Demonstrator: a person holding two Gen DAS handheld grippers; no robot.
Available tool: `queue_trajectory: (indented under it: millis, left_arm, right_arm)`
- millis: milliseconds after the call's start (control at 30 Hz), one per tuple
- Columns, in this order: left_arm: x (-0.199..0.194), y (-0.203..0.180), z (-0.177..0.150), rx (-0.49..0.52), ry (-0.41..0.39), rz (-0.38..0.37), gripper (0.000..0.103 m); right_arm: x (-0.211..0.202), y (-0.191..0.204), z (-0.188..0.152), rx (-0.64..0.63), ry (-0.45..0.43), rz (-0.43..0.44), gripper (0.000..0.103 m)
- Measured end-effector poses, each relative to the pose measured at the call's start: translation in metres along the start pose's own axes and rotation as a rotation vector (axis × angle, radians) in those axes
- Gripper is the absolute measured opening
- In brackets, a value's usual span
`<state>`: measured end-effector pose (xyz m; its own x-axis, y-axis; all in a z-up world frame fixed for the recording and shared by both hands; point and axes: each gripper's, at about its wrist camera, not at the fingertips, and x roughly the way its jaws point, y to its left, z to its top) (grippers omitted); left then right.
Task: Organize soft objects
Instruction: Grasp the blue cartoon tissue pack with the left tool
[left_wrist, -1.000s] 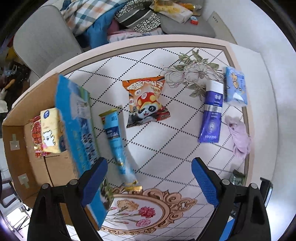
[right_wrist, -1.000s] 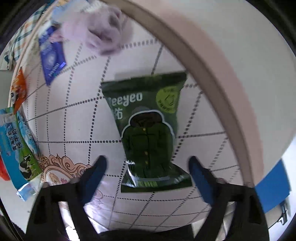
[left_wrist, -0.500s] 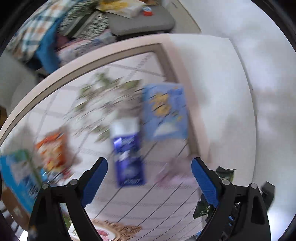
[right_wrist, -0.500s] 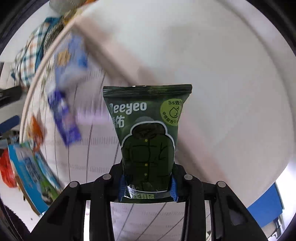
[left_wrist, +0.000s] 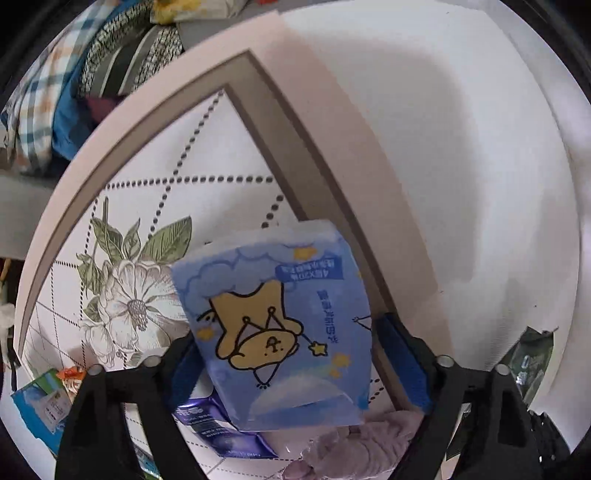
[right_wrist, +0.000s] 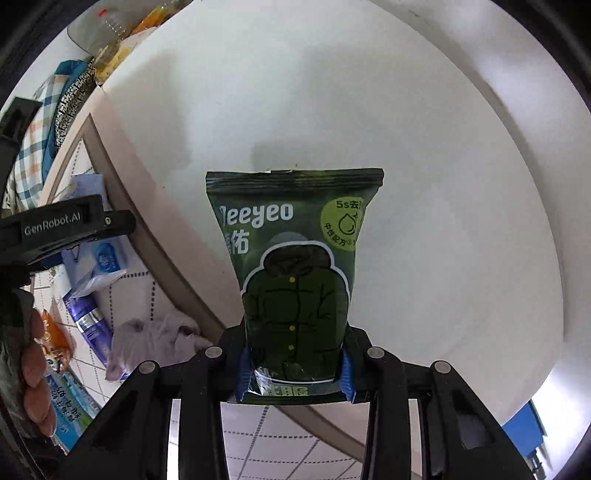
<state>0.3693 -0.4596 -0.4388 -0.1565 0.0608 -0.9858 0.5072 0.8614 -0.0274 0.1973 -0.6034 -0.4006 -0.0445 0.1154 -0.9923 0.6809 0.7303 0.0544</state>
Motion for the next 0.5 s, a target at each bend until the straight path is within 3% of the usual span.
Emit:
queue_trajectory:
  millis: [33,67,100,300,500]
  left_arm:
    - [-0.005,-0.004,-0.002,0.005,-0.018,0.001,0.064]
    - [-0.008,-0.005,-0.003,0.013,-0.027,0.002,0.048]
    - [-0.01,-0.007,-0.005,0.018,-0.026,0.002,0.045]
    - [-0.035,0.002,-0.027,0.01,-0.064,-0.039,0.04]
    - [-0.089,0.026,-0.078,0.004,-0.17,-0.109,0.04]
  right_arm:
    - [0.001,0.001,0.001,-0.003,0.0,-0.003,0.039]
    - [0.001,0.001,0.002,-0.007,0.0,-0.005,0.039]
    - [0.001,0.001,0.003,-0.008,-0.001,-0.004,0.039]
    - [-0.012,0.007,0.0,-0.038,-0.012,0.005,0.038]
    - [-0.056,0.03,-0.018,-0.122,-0.074,0.029,0.038]
